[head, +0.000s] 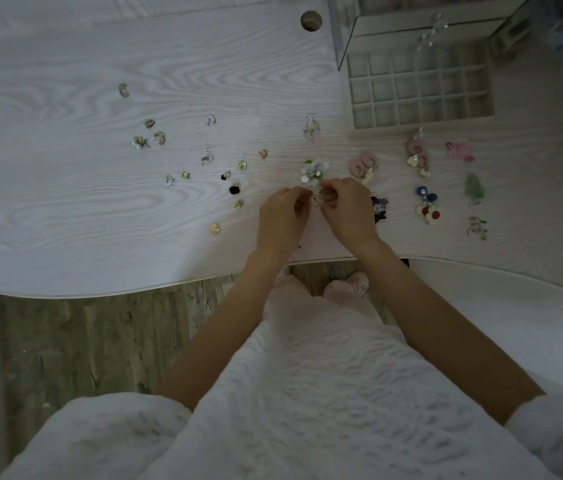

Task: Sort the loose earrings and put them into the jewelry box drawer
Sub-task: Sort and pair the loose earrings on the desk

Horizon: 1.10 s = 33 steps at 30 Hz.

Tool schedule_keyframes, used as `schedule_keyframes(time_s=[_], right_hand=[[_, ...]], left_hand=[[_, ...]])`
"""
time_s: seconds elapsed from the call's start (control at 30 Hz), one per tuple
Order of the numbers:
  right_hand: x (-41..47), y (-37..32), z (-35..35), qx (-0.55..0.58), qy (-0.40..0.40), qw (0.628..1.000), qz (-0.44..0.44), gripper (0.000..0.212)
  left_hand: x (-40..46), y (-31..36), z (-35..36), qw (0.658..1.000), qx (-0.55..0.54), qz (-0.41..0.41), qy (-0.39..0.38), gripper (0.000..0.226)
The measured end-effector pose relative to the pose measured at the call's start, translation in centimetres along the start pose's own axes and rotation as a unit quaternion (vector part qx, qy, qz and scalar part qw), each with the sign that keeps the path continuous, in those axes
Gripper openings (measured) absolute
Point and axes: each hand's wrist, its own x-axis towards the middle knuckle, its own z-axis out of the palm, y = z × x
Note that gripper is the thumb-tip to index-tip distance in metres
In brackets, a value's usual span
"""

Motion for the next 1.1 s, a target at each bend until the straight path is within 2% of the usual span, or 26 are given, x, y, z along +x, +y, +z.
schedule_keyframes(time_s=[0.1, 0.2, 0.33, 0.43, 0.63, 0.77, 0.97, 1.1], right_hand=[[-0.7, -0.2, -0.5, -0.016, -0.002, 1.000, -0.022, 0.034], [-1.8, -1.1, -1.1, -0.041, 0.023, 0.994, -0.095, 0.027], [-1.0, -3.0, 0.3, -0.060, 0.005, 0.984, -0.166, 0.021], [0.9, -5.0, 2.4, -0.081, -0.024, 0.976, -0.201, 0.019], [3.6, -9.2, 6.4, -0.080, -0.055, 0.974, -0.205, 0.017], [4.1, -8.9, 6.6, -0.060, -0.055, 0.978, -0.191, 0.013], [4.6, -7.1, 5.2, -0.055, -0.043, 0.984, -0.163, 0.007], [4.8, -6.9, 5.5, -0.048, -0.048, 0.985, -0.160, 0.008]], left_hand=[[-0.3, -0.7, -2.0, 0.999, -0.001, 0.027, 0.017, 0.017], [-1.3, -2.2, -5.1, 0.995, 0.038, 0.048, 0.076, 0.013], [-2.2, -6.1, -8.6, 0.985, 0.059, -0.076, 0.144, 0.015], [-1.0, -7.8, -9.8, 0.987, 0.054, -0.075, 0.131, 0.015], [3.0, -9.0, -9.6, 0.996, 0.084, -0.004, 0.038, 0.028], [3.7, -9.2, -9.3, 0.995, 0.084, 0.021, 0.052, 0.014], [3.1, -9.5, -10.0, 0.995, 0.066, -0.008, 0.072, 0.009], [2.1, -10.5, -11.6, 0.988, 0.074, -0.028, 0.133, 0.011]])
